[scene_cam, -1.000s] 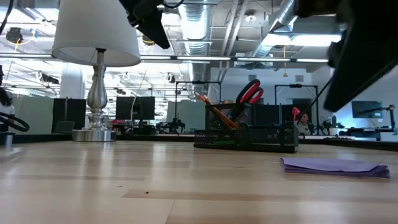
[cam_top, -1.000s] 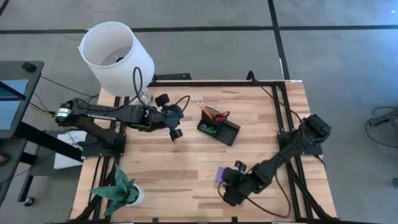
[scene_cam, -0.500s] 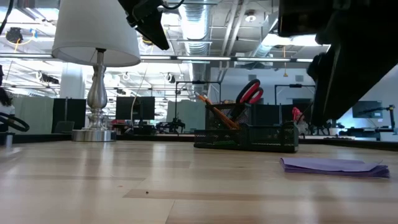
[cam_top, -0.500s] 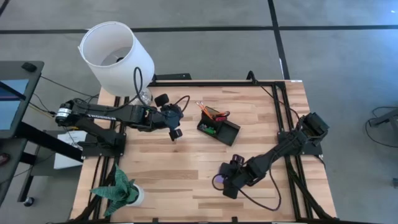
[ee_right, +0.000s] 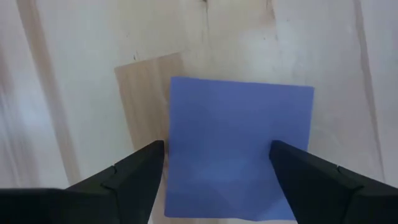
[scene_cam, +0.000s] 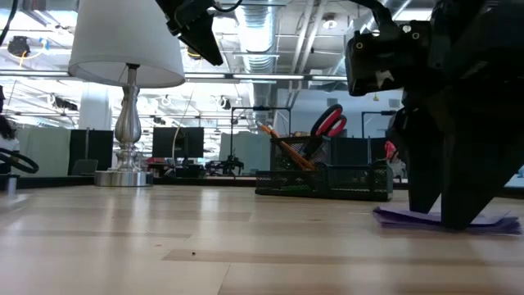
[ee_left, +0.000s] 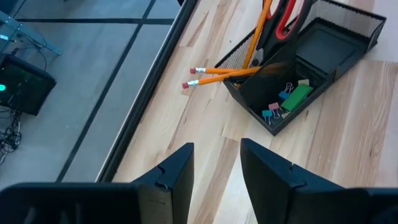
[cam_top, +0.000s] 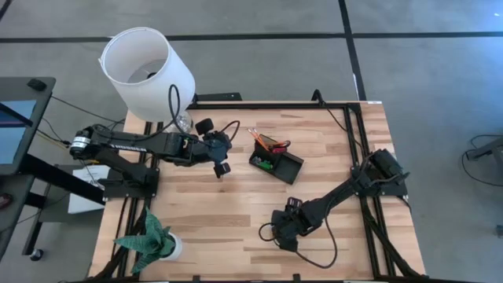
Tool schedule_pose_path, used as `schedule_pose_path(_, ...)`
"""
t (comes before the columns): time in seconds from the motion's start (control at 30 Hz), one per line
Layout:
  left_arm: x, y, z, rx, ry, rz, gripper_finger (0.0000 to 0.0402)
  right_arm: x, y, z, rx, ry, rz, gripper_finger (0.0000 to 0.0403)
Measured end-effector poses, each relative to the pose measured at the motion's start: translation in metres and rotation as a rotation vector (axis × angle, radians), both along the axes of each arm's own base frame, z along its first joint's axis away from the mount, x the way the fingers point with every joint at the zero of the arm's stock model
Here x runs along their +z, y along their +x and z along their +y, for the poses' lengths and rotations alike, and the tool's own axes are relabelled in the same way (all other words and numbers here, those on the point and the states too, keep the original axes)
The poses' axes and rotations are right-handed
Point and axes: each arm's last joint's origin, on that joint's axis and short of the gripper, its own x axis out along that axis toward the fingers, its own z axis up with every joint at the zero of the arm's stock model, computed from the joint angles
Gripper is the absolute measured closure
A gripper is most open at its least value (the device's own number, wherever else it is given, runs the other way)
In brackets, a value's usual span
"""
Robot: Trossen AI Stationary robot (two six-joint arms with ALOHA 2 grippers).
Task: Pick and place office supplies into organizer
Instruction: Put the violet sticky notes into the black desk organizer
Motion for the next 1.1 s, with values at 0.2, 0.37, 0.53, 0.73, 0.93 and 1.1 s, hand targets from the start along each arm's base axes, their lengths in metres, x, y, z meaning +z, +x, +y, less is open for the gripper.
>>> schedule_pose_path(0.2,0.0,0.0,0.0,0.0,0.0,0.0,0.0274,-0.001,0.004,-0.002,0.034,0.005,-0.019,0.0111)
schedule_pose_path(0.37,0.0,0.0,0.0,0.001,0.0,0.0,0.0274,-0.001,0.003,-0.003,0.013,0.006,-0.017,0.014)
schedule_pose_path(0.53,0.0,0.0,0.0,0.003,-0.003,-0.003,0.0274,-0.001,0.004,-0.006,-0.037,0.009,-0.013,0.0198)
schedule_pose_path(0.73,0.0,0.0,0.0,0.008,-0.007,-0.007,0.0274,-0.001,0.006,-0.009,-0.069,0.014,-0.013,0.0293)
schedule_pose_path(0.93,0.0,0.0,0.0,0.008,-0.007,-0.007,0.0274,0.011,0.005,-0.009,-0.068,0.048,-0.047,0.0362)
schedule_pose_path(1.1,0.0,0.0,0.0,0.008,-0.007,-0.007,0.0274,0.029,0.001,-0.013,-0.064,0.032,-0.097,0.0399)
